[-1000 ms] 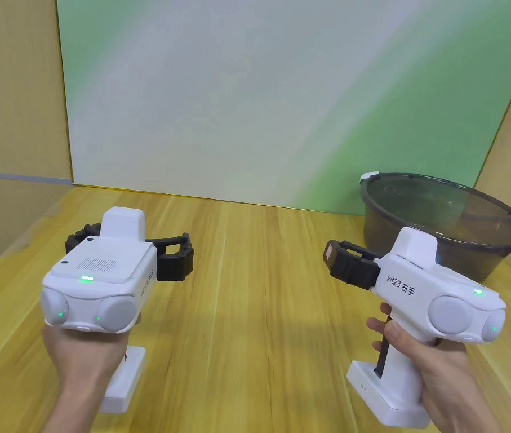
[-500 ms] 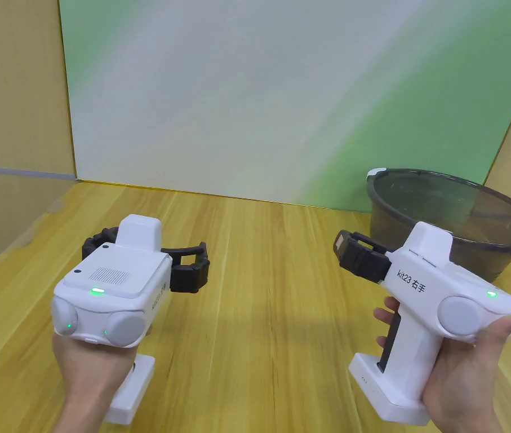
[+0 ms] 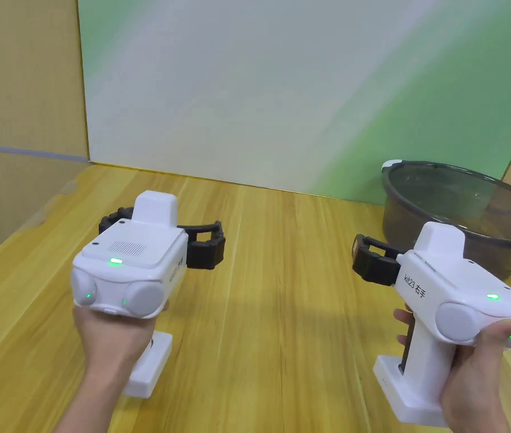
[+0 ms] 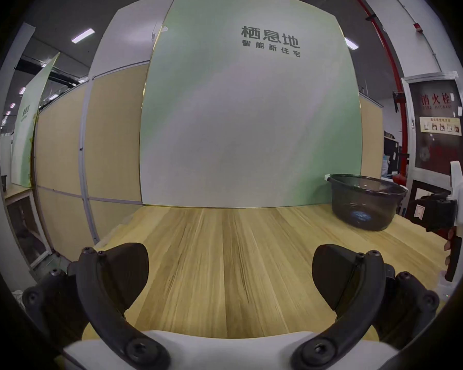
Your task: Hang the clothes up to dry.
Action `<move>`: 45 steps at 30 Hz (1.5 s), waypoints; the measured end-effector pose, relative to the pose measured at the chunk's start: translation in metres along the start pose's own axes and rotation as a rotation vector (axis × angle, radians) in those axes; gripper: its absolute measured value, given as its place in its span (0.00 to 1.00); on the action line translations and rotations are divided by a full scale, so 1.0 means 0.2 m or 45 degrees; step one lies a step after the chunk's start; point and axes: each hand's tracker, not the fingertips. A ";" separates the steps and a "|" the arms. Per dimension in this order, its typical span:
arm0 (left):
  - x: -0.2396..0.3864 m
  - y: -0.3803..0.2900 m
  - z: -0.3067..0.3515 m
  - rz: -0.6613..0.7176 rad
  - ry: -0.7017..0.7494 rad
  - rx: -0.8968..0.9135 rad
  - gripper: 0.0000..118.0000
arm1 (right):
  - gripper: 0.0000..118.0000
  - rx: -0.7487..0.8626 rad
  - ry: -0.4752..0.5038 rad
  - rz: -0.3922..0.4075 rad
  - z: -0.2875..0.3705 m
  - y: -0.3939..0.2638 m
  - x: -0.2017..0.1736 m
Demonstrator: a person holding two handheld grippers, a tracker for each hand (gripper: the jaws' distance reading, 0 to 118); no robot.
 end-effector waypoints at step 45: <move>-0.03 -0.06 0.01 -0.029 -0.018 -0.015 1.00 | 1.00 -0.077 0.018 0.013 -0.02 -0.01 -0.07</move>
